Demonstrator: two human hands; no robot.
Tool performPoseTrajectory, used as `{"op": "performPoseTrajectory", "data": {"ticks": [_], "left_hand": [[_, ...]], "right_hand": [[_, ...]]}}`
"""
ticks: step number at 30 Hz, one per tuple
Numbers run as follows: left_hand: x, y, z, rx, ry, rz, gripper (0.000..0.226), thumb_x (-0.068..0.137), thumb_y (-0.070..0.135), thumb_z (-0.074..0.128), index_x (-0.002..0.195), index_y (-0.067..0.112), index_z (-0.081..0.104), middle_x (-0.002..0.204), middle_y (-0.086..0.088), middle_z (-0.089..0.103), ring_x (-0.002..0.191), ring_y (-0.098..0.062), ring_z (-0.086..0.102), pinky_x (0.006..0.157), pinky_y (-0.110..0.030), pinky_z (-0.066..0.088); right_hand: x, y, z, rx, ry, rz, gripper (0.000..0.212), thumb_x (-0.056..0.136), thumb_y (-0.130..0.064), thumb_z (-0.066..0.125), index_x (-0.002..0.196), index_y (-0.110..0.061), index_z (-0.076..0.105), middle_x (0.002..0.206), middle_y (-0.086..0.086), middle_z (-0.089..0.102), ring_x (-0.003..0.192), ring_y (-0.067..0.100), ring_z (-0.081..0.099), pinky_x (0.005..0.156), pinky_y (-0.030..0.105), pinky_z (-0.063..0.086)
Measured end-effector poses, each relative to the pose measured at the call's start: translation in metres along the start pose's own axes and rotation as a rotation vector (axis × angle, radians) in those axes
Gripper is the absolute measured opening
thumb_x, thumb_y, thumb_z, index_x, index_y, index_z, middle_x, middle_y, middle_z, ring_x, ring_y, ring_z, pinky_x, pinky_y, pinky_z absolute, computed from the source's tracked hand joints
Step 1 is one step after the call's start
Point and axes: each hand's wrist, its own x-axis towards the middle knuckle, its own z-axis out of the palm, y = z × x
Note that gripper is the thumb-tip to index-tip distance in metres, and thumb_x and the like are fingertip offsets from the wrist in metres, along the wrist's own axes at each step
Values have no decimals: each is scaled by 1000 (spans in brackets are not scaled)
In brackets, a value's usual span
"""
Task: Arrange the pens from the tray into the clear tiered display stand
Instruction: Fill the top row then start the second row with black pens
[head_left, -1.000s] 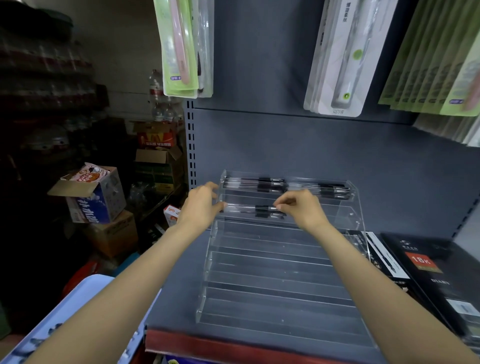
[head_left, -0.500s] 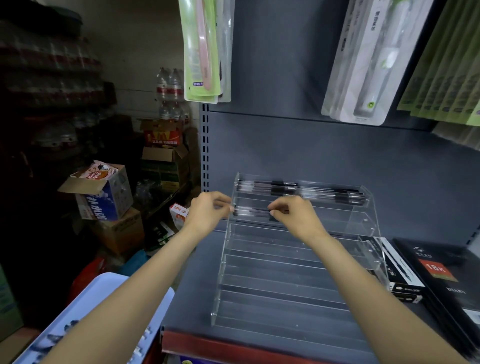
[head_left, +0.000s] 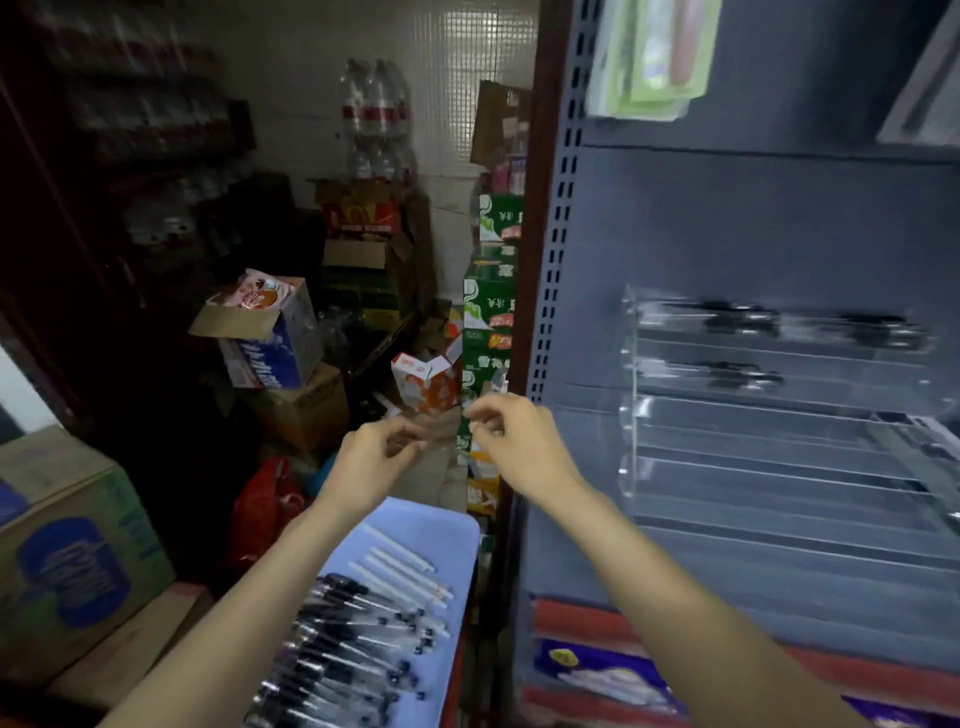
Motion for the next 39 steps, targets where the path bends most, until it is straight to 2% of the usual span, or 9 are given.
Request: {"op": "performPoseTrajectory", "data": {"ticks": [3,6,10,15,21,27,32,36,39], "left_hand": [[-12,-58,-12,61,-48,-83,17,91,15,59,104,9,68,98,-6,71,93,-16,64,73,-19,42],[-25,-111,-16,103,-124,-131,17,91,15,58,104,10,67,101,-7,70,86,-17,61,71,-21,40],[-42,-166,-9,184,-271,-167,24,92,10,56,115,8,64,120,-13,63,108,-28,59,92,-35,45],[-53,-198,6,254,-462,-124,32,95,10,51,126,9,57,133,-10,55,118,-27,54,99,-33,42],[-53,-220,11,231,-439,-125,29,89,10,60,118,10,63,124,-11,59,115,-26,55,99,-28,39],[-35,-228,12,213,-474,-148,25,83,13,69,107,10,65,113,-10,59,107,-25,55,91,-29,41],[-29,-228,11,87,-461,-183,18,77,7,73,86,15,59,90,0,58,89,-19,56,77,-23,40],[-30,-228,9,-58,-439,-233,13,78,4,72,88,7,65,84,1,60,77,-10,55,65,-10,38],[-30,-228,5,-193,-389,-267,9,79,3,71,87,6,67,79,0,62,71,-5,55,69,-15,42]], "right_hand": [[4,-11,60,-10,-124,69,26,95,-8,48,116,-9,63,117,7,66,103,19,62,87,24,48],[3,-4,121,-45,-269,199,28,95,-9,47,119,-6,62,121,13,63,106,30,59,91,39,49],[-13,21,185,-107,-404,298,33,97,-13,48,129,-7,55,132,11,56,115,29,55,97,39,45],[-28,39,227,-174,-460,354,33,95,-15,54,127,-9,56,130,13,57,116,29,55,100,42,44],[-27,46,241,-223,-476,396,19,94,-9,53,111,-5,61,115,18,60,103,32,56,90,40,46],[-17,40,230,-144,-575,445,24,93,-10,56,104,10,60,107,26,63,100,38,58,87,41,45],[-17,46,231,-88,-582,474,16,92,-12,59,104,-3,52,91,7,52,85,23,51,78,34,43],[-16,49,230,45,-503,527,20,88,-9,64,106,-1,62,84,1,57,87,20,53,78,27,41],[-16,50,227,93,-442,501,18,87,-10,66,101,0,67,78,-3,58,87,19,55,82,26,42]]}}
